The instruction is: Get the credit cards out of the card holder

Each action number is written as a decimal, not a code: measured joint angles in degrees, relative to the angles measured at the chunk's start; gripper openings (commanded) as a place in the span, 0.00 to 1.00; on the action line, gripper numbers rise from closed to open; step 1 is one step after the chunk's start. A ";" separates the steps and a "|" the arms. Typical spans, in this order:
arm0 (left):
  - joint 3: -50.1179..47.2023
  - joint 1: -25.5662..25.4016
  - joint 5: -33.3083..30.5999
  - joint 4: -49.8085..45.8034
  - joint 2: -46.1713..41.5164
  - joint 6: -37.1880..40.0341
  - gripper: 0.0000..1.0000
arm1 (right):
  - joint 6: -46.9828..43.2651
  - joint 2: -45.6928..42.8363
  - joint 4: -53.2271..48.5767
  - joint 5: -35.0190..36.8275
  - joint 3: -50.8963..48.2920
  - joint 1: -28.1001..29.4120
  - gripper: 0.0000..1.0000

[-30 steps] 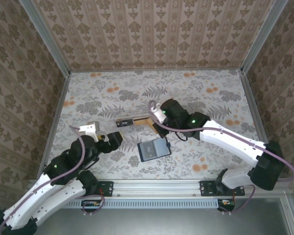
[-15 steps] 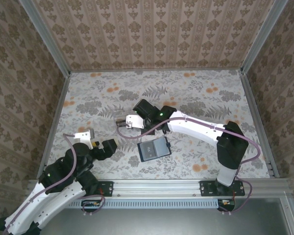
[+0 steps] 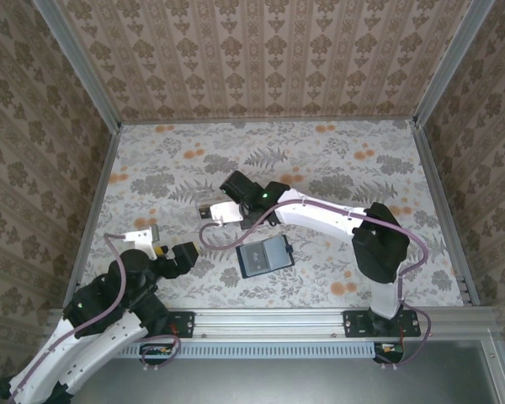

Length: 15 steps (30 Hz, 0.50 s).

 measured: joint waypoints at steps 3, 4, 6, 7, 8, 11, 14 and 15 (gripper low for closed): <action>-0.13 -0.02 0.00 -0.37 0.00 0.00 1.00 | -0.50 1.27 0.35 0.13 1.01 -0.15 0.00; -0.26 0.00 0.02 -0.50 0.00 0.00 1.00 | -0.55 1.68 0.46 0.13 1.33 -0.17 0.00; -0.55 0.00 0.02 -0.90 0.00 0.00 1.00 | -0.55 2.60 0.57 0.13 1.97 -0.39 0.00; -0.63 0.00 0.02 -1.11 0.00 0.00 1.00 | -0.52 3.02 0.61 0.11 2.23 -0.50 0.00; -0.70 0.00 0.02 -1.38 0.00 0.00 1.00 | -0.52 3.48 0.61 0.11 2.49 -0.68 0.00; -0.76 0.00 0.02 -1.68 0.00 -0.02 1.00 | -0.48 4.24 0.61 0.09 2.93 -1.25 0.00; -0.83 0.00 0.02 -1.70 0.00 0.00 1.00 | -0.48 4.26 0.63 0.09 2.95 -1.66 0.00; -0.87 0.00 0.02 -1.75 0.00 -0.02 1.00 | -0.48 4.26 0.74 0.09 2.95 -1.77 0.00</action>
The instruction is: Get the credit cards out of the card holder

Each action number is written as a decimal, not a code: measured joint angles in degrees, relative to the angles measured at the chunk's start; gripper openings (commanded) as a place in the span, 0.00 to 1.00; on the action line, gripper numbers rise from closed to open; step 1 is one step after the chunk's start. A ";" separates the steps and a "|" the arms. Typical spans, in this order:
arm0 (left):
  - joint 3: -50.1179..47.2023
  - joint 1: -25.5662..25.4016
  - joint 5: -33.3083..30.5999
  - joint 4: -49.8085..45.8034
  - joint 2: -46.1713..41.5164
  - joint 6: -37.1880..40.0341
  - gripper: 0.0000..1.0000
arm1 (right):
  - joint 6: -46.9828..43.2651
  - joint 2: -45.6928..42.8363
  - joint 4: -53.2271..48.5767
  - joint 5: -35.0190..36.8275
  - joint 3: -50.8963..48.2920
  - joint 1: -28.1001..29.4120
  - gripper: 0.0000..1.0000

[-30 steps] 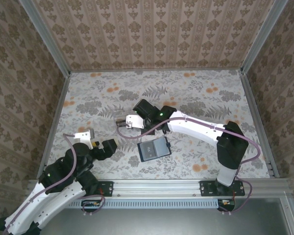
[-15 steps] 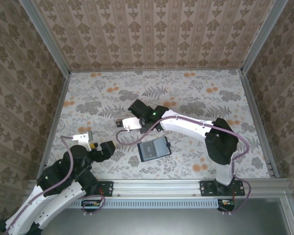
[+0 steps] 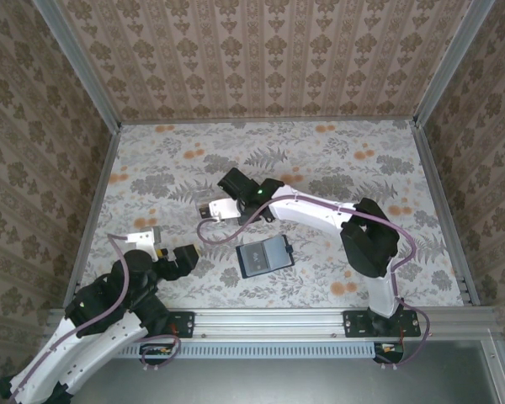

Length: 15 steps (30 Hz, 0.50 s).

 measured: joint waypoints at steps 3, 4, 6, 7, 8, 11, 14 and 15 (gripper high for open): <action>-0.09 0.00 -0.02 -0.15 0.00 0.02 1.00 | 0.00 0.00 0.15 -0.02 0.00 -0.26 0.00; -0.09 -0.02 -0.02 -0.15 0.00 0.02 1.00 | 0.00 0.00 0.20 -0.02 -0.04 -0.33 0.00; -0.09 0.00 -0.02 -0.13 0.00 0.02 1.00 | 0.04 0.00 0.31 -0.02 -0.24 -0.42 0.00; -0.11 -0.02 0.00 -0.13 0.00 0.02 1.00 | 0.13 0.00 0.31 -0.02 -0.31 -0.42 0.00; -0.13 0.00 -0.02 -0.13 0.00 0.02 1.00 | 0.24 -0.02 0.31 -0.07 -0.35 -0.42 0.00; -0.50 0.00 0.00 -0.11 0.00 0.00 1.00 | 0.44 -0.31 0.50 -0.20 -0.66 -0.42 0.00; -0.92 0.00 0.00 -0.15 0.00 0.00 1.00 | 0.44 -1.18 0.68 -0.20 -1.70 -0.48 0.00; -0.94 -0.02 0.00 -0.13 0.00 0.00 1.00 | 0.44 -1.51 0.72 -0.20 -2.10 -0.52 0.00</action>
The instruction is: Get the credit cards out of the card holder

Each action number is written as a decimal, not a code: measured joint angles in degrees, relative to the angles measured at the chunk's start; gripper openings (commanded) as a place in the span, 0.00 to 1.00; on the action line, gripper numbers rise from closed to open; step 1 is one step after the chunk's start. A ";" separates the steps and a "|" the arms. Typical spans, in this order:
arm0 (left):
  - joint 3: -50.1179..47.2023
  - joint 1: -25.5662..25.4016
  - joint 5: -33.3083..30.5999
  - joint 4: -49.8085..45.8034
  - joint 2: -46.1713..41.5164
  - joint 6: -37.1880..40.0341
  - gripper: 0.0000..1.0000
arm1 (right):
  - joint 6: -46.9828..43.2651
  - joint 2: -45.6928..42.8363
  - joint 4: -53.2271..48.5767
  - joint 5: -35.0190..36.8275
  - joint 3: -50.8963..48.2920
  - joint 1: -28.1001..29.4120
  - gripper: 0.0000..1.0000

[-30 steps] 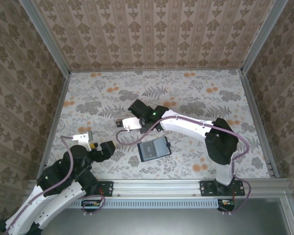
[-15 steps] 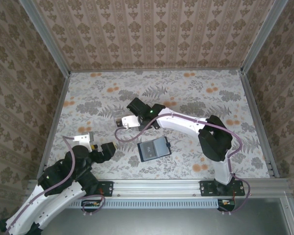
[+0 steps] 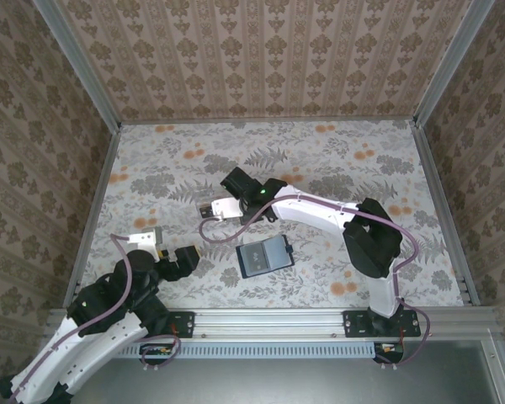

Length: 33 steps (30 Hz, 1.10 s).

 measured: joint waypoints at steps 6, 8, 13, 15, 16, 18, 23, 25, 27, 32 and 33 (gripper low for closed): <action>-0.02 0.02 0.00 0.00 0.00 0.00 1.00 | -0.02 -0.42 0.44 0.00 -1.14 -0.33 0.00; -0.02 0.02 0.00 0.00 0.00 0.00 1.00 | 0.00 -0.39 0.55 0.02 -1.14 -0.50 0.00; -0.02 0.02 0.00 0.00 0.00 0.00 1.00 | 0.04 0.79 0.55 0.00 -0.35 -0.90 0.00; -0.02 0.02 0.00 0.00 0.00 0.00 1.00 | 0.17 1.38 0.46 -0.02 0.04 -0.98 0.00; -0.02 0.02 0.00 -0.02 0.00 0.00 1.00 | 0.20 1.60 0.46 0.00 0.22 -0.98 0.00; -0.02 0.02 0.00 -0.02 0.00 0.00 1.00 | 0.22 1.97 0.46 -0.02 0.42 -0.98 0.11; -0.02 0.02 0.00 0.00 0.00 0.00 1.00 | 0.46 2.27 0.48 -0.04 0.50 -1.07 0.18; -0.02 0.02 0.00 0.00 0.00 0.00 1.00 | 0.55 2.27 0.55 -0.02 0.74 -1.11 0.21; -0.02 0.02 0.00 0.00 0.00 0.00 1.00 | 0.68 2.27 0.61 -0.02 1.05 -1.25 0.22; -0.02 0.02 0.00 0.00 0.00 0.00 1.00 | 1.33 2.60 1.11 -0.02 1.57 -1.51 0.23; -0.02 0.02 0.00 0.00 0.00 0.00 1.00 | 1.44 2.75 1.22 -0.02 1.62 -1.53 0.24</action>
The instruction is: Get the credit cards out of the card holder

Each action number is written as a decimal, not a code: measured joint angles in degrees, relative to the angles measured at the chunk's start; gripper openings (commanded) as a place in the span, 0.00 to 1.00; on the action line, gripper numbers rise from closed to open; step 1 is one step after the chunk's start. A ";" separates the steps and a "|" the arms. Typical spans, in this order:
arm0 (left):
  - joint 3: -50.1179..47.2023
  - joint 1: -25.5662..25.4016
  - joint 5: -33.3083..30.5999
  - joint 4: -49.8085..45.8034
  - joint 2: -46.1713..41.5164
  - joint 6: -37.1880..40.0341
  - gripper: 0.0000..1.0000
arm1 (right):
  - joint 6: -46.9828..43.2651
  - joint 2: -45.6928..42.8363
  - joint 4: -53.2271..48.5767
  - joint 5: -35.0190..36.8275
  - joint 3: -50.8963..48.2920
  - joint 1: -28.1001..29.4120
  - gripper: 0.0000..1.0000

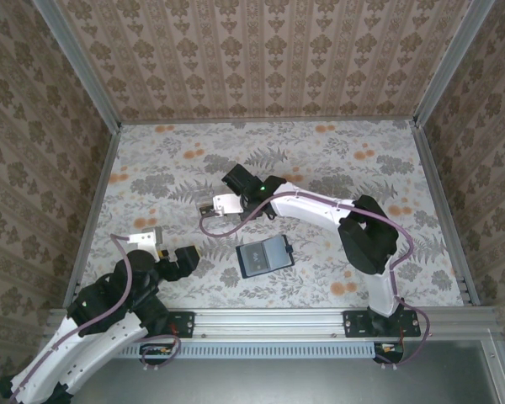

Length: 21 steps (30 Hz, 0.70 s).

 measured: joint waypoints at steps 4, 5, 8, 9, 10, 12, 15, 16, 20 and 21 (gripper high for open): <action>-0.02 0.00 0.00 0.00 0.00 0.00 1.00 | 0.13 0.98 0.72 0.02 0.13 -0.20 0.24; -0.02 0.00 0.00 -0.02 0.00 0.00 1.00 | 0.26 1.07 0.74 0.02 0.24 -0.20 0.24; -0.02 0.00 0.00 0.00 0.00 0.00 1.00 | 0.85 1.09 0.85 -0.07 0.42 -0.20 0.33; -0.02 0.00 0.00 0.00 0.00 0.00 1.00 | 1.29 1.05 0.87 -0.17 0.44 -0.20 0.36; -0.02 0.00 0.00 0.00 0.00 0.00 1.00 | 1.73 0.98 0.96 -0.17 0.44 -0.20 0.37; -0.02 0.00 0.00 0.00 0.00 0.00 1.00 | 2.47 0.57 1.16 -0.42 0.39 -0.20 0.39; -0.02 0.00 0.00 0.00 0.00 0.00 1.00 | 3.43 -0.68 1.79 -1.14 -0.28 -0.20 0.40; -0.02 0.00 0.00 0.00 0.00 0.00 1.00 | 3.61 -1.29 2.01 -1.38 -0.72 -0.20 0.40; -0.02 0.00 0.00 0.00 0.00 0.00 1.00 | 4.79 -2.99 2.43 -1.97 -2.43 -0.20 0.41; -0.02 0.00 0.02 0.00 0.00 0.00 1.00 | 4.92 -3.23 2.45 -2.19 -2.84 -0.20 0.41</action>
